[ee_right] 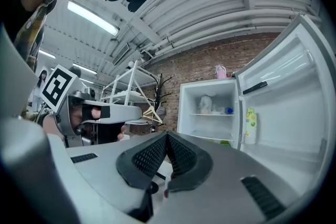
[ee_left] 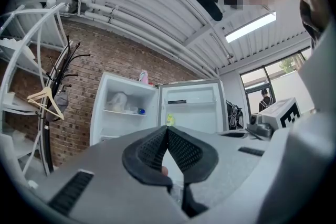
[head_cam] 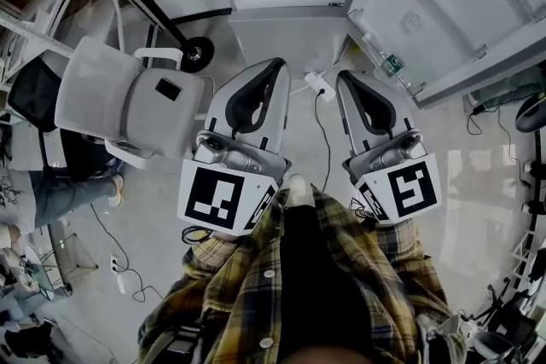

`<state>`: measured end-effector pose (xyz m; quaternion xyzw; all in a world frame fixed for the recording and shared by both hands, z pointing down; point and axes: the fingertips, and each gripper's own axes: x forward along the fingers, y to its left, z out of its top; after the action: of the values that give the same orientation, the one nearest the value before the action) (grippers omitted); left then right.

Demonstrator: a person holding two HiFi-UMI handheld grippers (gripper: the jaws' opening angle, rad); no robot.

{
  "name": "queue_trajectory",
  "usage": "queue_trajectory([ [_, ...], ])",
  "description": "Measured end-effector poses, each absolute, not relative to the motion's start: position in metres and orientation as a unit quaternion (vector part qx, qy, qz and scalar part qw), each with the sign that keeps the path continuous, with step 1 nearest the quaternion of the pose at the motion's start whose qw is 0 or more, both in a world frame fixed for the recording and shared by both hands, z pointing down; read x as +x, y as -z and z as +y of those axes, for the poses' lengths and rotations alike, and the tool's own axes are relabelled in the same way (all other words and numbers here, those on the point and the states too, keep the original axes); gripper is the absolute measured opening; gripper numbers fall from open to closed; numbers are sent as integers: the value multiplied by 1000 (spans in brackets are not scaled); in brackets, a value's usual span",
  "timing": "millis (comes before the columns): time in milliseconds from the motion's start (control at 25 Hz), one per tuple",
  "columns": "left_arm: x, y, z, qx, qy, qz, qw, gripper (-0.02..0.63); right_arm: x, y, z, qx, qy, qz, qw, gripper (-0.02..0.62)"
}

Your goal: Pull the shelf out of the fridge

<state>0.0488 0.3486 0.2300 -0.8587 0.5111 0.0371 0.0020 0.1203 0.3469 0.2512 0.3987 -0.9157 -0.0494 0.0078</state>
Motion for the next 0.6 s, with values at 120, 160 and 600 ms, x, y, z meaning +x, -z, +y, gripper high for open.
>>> queue_trajectory([
  [120, 47, -233, 333, -861, -35, 507, 0, 3, 117, -254, 332, 400, 47, -915, 10, 15],
  [160, 46, -234, 327, -863, -34, 505, 1, 3, 115, -255, 326, 401, 46, -915, 11, 15],
  [600, 4, -227, 224, -872, -40, 487, 7, 3, 69, -250, 225, 414, 52, -909, 12, 15],
])
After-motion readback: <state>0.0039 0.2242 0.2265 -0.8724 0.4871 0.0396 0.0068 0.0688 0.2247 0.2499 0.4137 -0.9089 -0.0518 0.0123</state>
